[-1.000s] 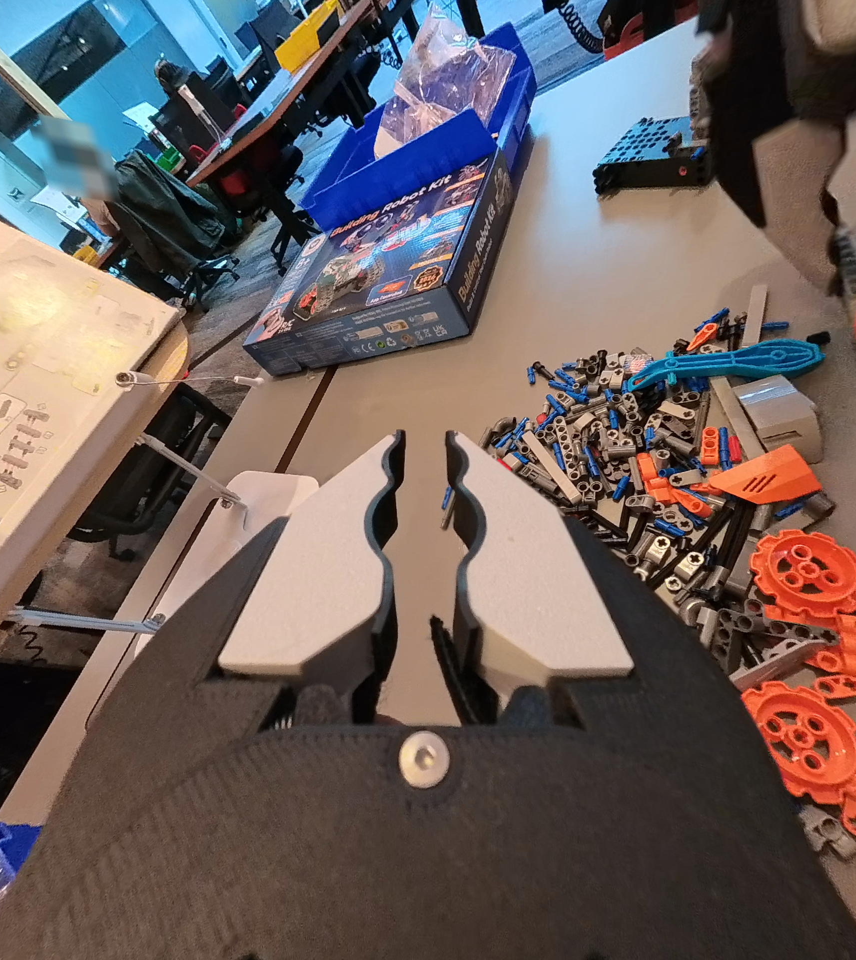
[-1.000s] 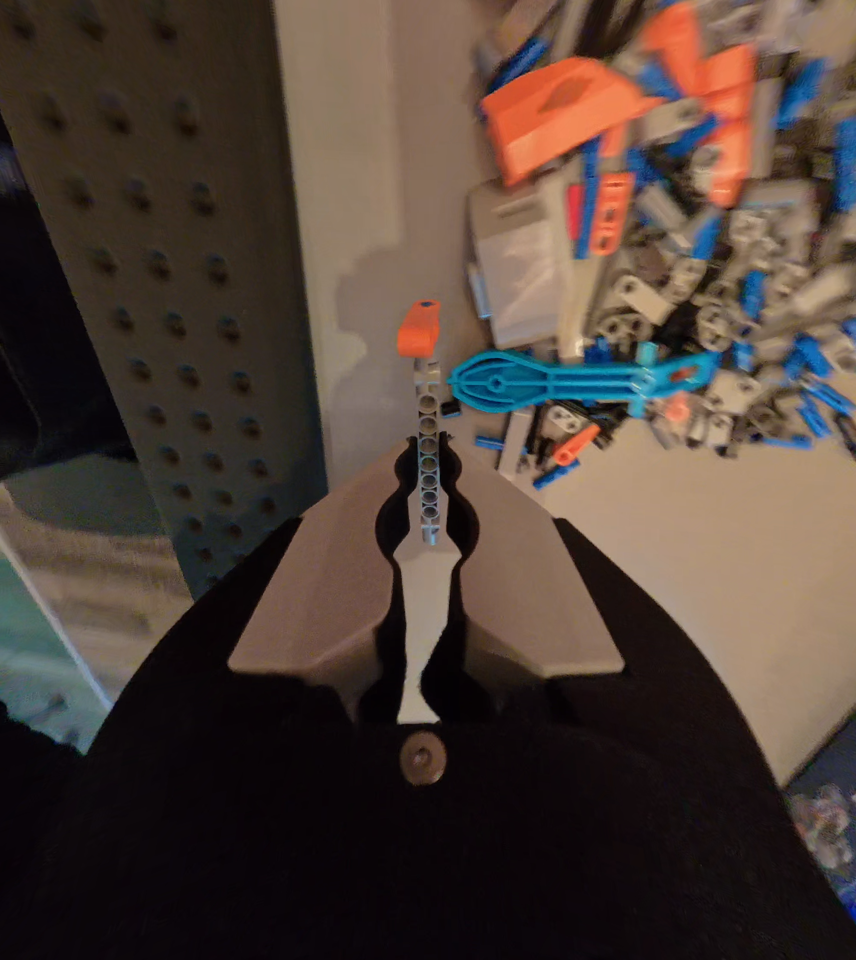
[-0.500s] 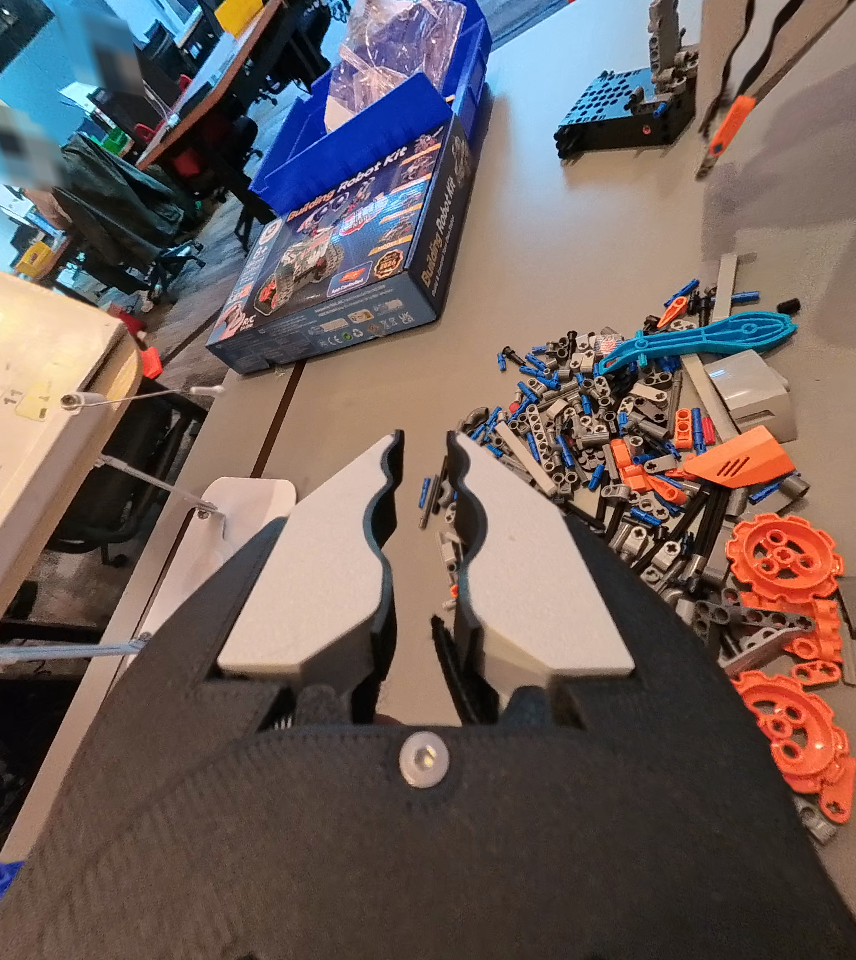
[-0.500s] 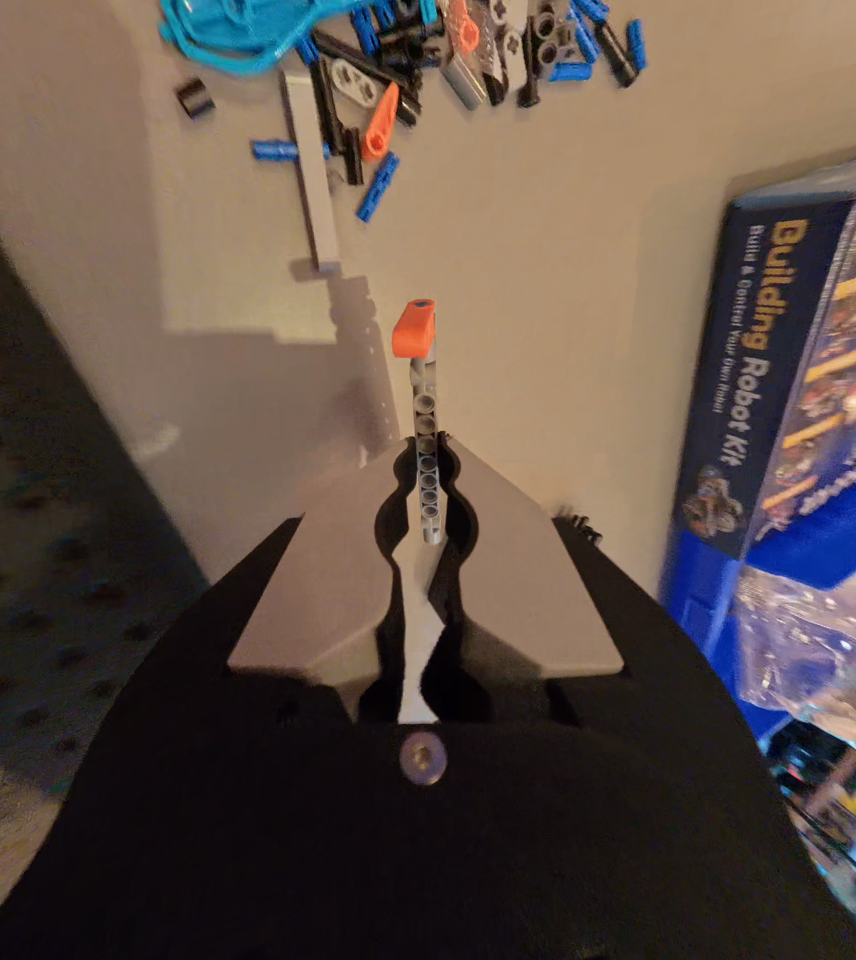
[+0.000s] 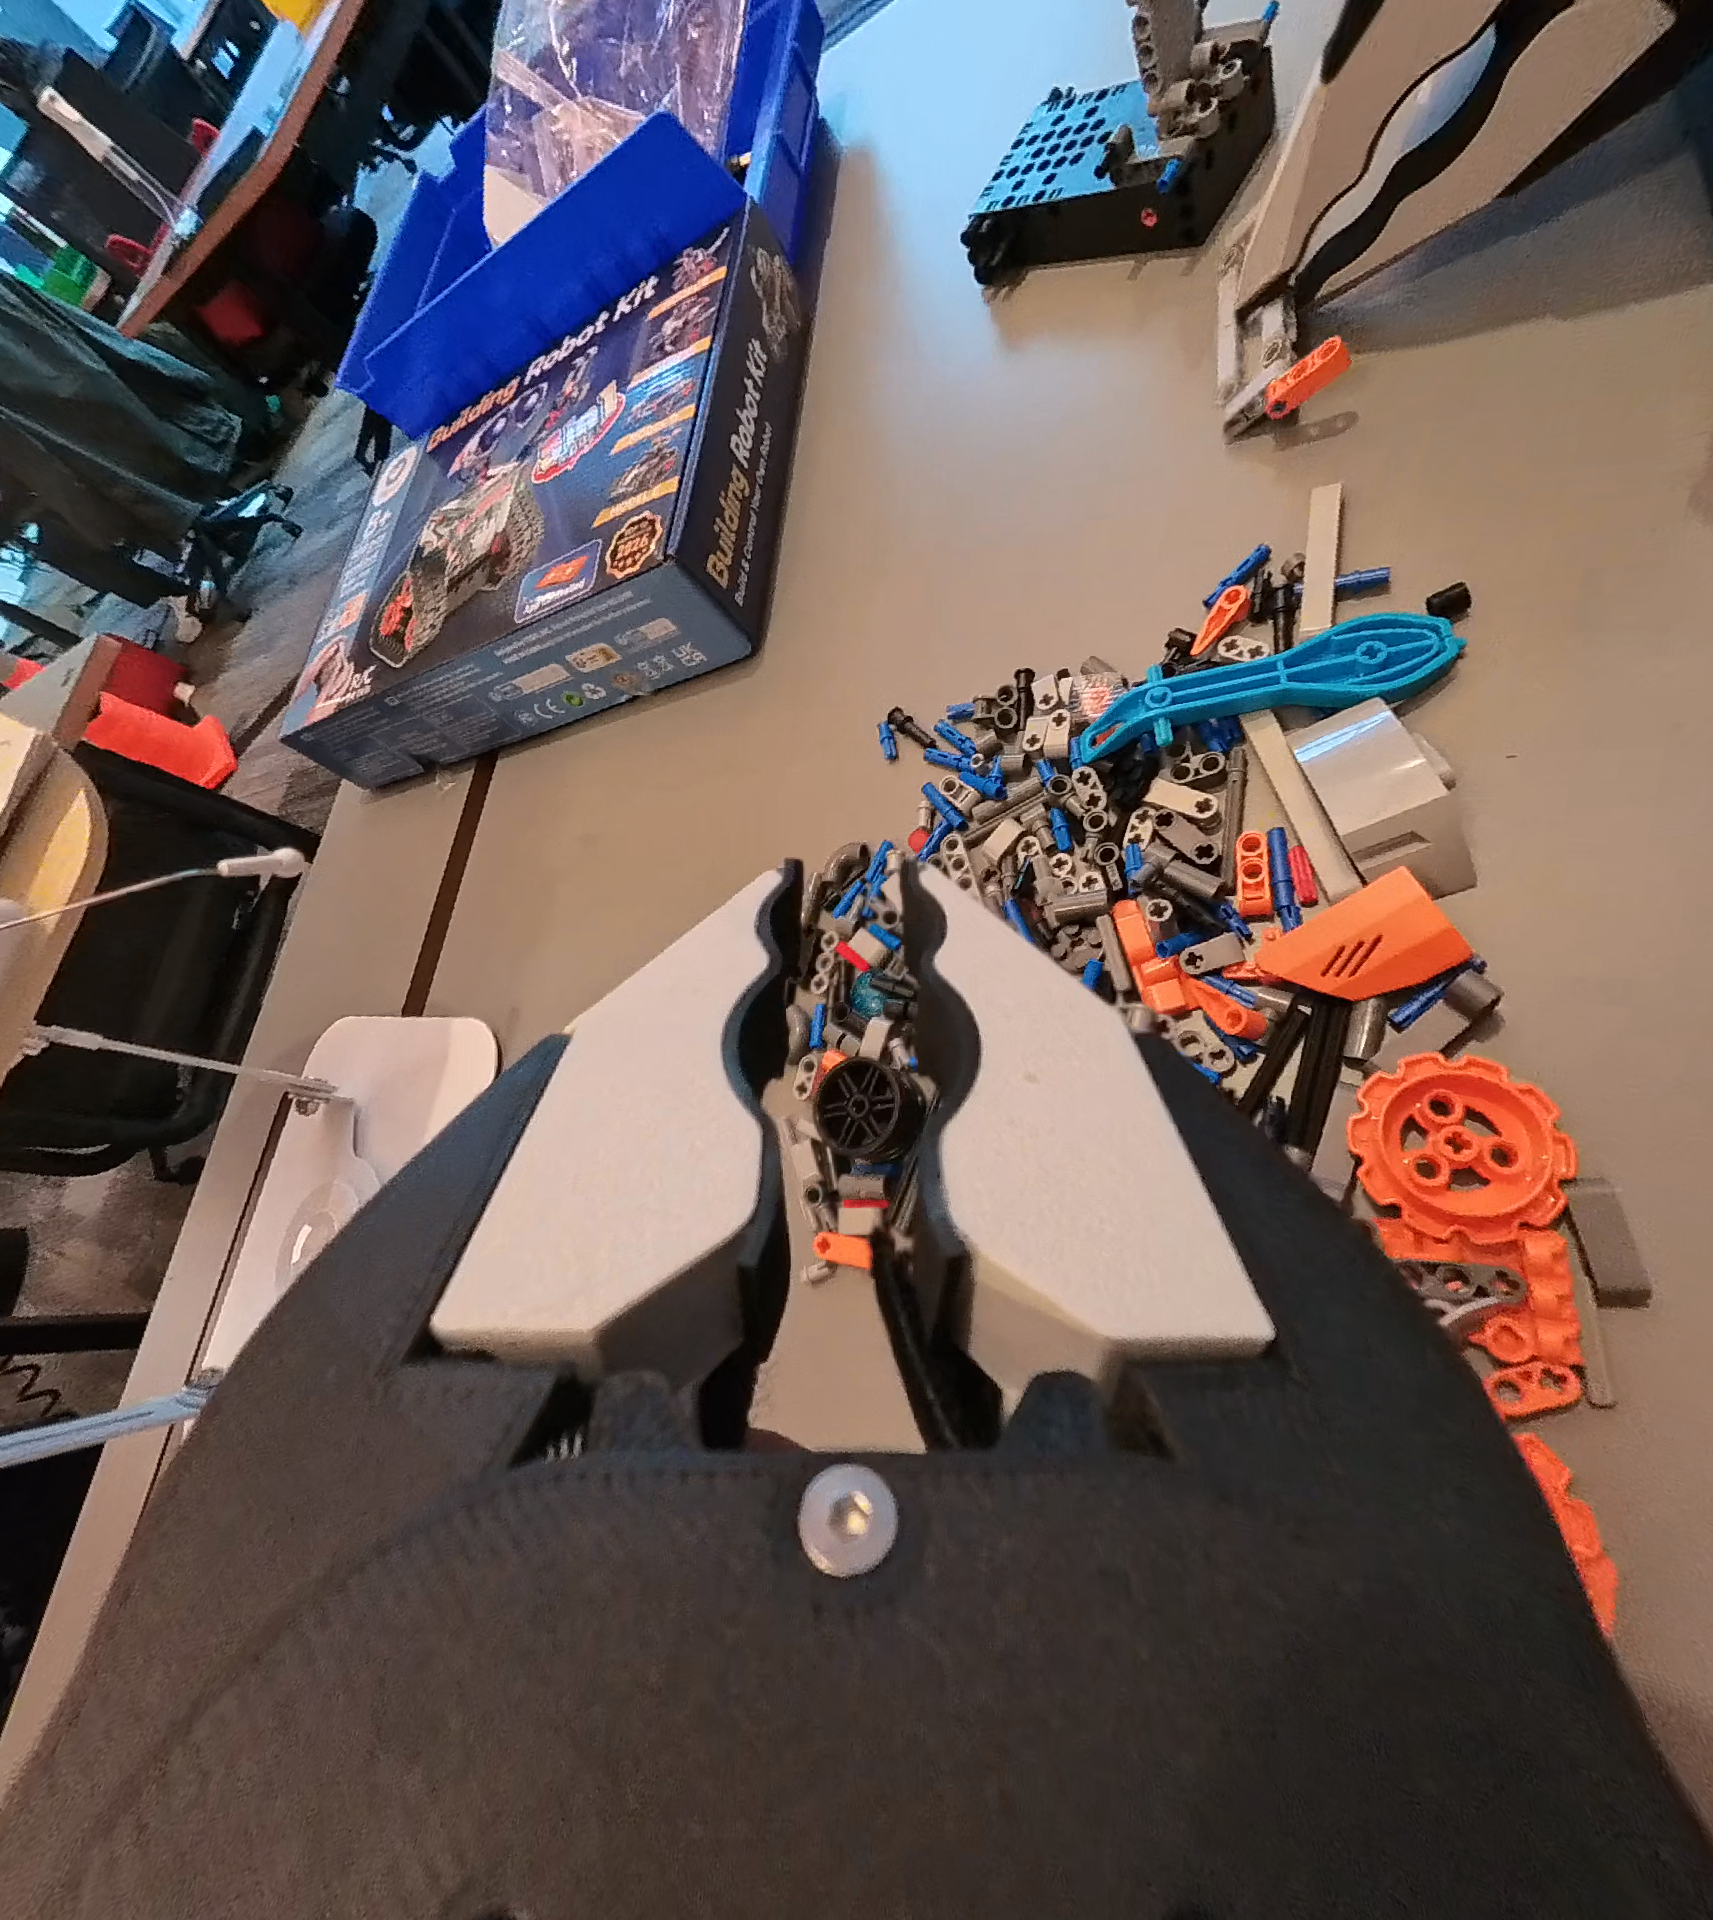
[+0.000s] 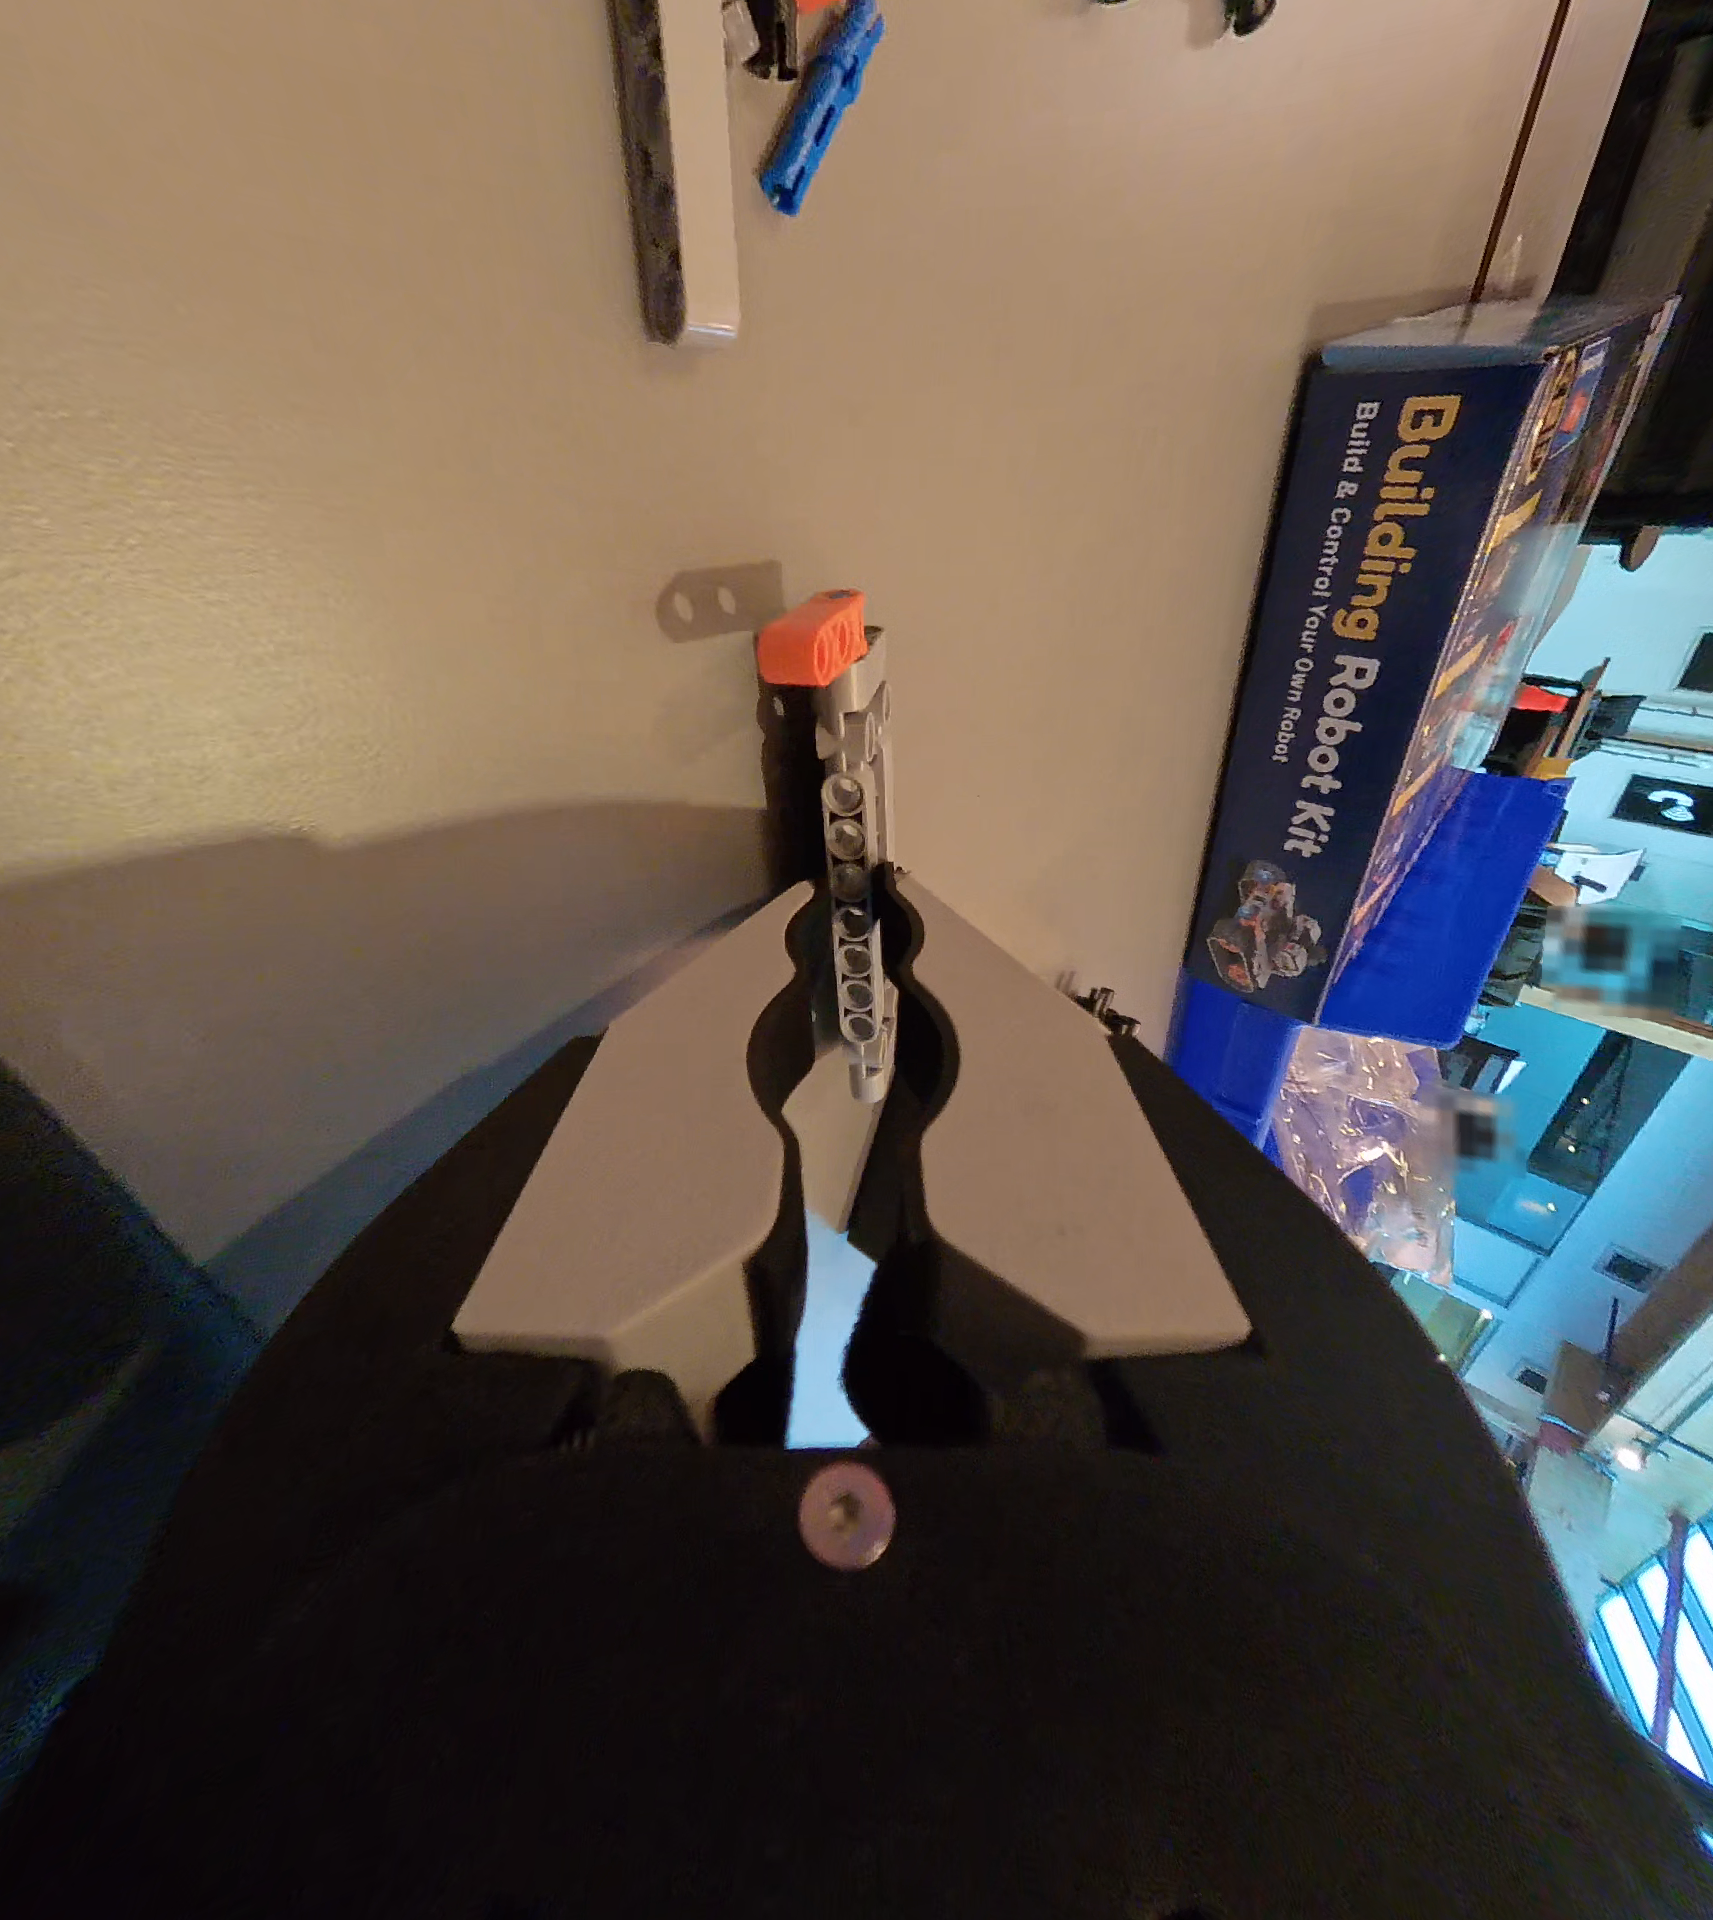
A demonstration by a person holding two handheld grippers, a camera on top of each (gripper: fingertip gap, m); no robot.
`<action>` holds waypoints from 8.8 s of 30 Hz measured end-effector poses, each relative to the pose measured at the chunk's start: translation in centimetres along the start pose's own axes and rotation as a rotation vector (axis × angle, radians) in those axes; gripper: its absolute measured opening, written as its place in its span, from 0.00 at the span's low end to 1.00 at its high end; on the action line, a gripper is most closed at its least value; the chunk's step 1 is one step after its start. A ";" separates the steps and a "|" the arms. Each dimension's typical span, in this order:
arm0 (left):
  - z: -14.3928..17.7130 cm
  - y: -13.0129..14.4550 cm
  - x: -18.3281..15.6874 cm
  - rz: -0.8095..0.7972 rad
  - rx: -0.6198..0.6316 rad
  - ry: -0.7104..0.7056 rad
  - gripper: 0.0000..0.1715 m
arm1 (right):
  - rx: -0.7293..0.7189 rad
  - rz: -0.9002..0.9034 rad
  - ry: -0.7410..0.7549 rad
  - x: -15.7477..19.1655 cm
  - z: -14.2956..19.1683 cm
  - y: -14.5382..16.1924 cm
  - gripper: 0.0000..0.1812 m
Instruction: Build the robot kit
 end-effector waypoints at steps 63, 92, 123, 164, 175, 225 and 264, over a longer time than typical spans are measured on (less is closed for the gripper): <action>1.0 2.1 1.3 0.144 0.027 -0.013 0.10 | -0.375 -0.951 -0.543 -12.6 -2.0 4.2 0.09; -0.4 3.0 0.7 0.163 0.054 0.029 0.10 | -0.619 -1.134 -0.545 -12.7 -2.8 7.0 0.14; 1.0 3.2 2.4 0.193 0.093 -0.096 0.12 | -0.514 -1.057 -0.472 -11.5 -4.8 8.0 0.16; -8.7 14.2 20.7 -0.556 0.810 -0.718 0.29 | -0.461 -0.984 -0.311 -11.4 -5.6 8.1 0.17; -9.5 13.1 20.4 -0.571 0.821 -0.717 0.28 | -0.490 -0.977 -0.331 -11.5 -5.3 8.1 0.16; 2.2 6.1 12.4 -0.350 0.473 -0.614 0.29 | -0.526 -0.957 -0.312 -11.5 -4.6 8.1 0.17; 2.6 9.7 15.4 -0.145 0.497 -0.401 0.13 | -0.481 -0.945 -0.271 -11.3 -4.9 8.2 0.16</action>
Point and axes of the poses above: each gripper's, where its closed fingertips meet, z back along the fingers, y out of its underside, x = y × z across the jaws, the point moved 10 cm from there along z, back along the fingers, and after that the axes turned 13 degrees about -z, right-handed, at the moved point
